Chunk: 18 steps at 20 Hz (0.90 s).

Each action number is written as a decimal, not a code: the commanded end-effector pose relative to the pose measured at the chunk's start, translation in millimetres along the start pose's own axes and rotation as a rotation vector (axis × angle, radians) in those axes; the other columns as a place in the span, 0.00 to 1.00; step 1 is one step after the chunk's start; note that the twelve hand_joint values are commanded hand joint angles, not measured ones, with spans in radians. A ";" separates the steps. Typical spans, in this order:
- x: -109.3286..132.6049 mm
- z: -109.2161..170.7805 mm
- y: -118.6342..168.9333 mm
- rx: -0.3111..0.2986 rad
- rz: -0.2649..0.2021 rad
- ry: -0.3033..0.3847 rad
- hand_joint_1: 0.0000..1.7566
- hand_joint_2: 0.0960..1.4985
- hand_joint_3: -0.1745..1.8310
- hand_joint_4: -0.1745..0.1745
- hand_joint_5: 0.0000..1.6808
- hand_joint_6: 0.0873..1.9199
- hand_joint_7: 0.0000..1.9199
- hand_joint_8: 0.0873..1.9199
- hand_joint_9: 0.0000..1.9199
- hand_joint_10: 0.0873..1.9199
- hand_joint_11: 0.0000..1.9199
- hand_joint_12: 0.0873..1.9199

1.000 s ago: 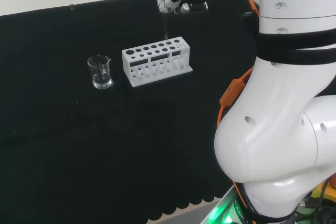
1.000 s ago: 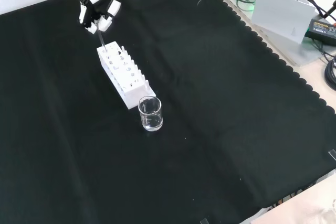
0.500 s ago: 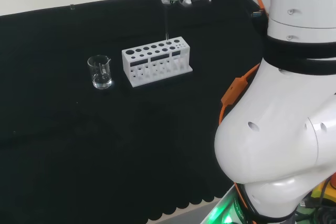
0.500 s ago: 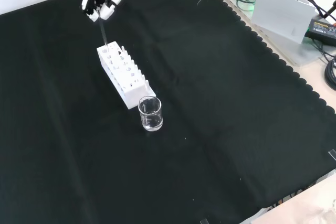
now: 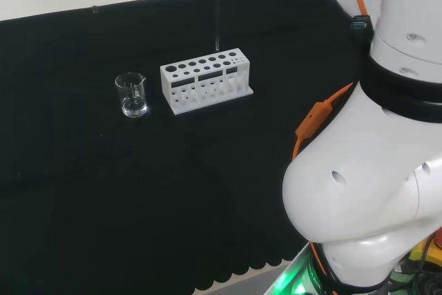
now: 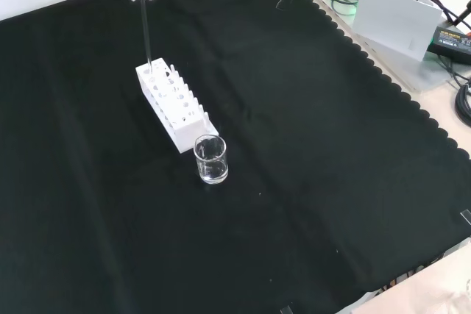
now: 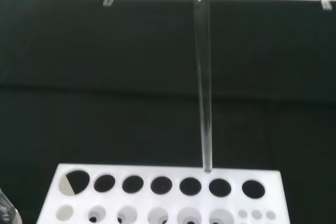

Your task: Take the glass rod from the white test tube rack.

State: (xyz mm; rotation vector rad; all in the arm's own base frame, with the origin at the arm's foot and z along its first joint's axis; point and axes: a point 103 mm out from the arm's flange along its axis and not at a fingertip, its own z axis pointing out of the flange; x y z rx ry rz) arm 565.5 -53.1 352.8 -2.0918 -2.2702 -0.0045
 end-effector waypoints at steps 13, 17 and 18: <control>46.0 -54.9 -38.2 -0.082 -0.052 -0.055 0.67 0.76 0.00 0.00 0.63 0.46 0.80 0.37 0.89 0.28 0.87 0.44; 51.8 -56.9 -39.3 -0.082 -0.055 -0.061 0.67 0.76 0.00 0.00 0.64 0.45 0.80 0.37 0.90 0.28 0.87 0.44; 52.1 -57.5 -39.1 -0.084 -0.057 -0.047 0.67 0.76 0.00 0.00 0.64 0.45 0.80 0.37 0.90 0.28 0.87 0.44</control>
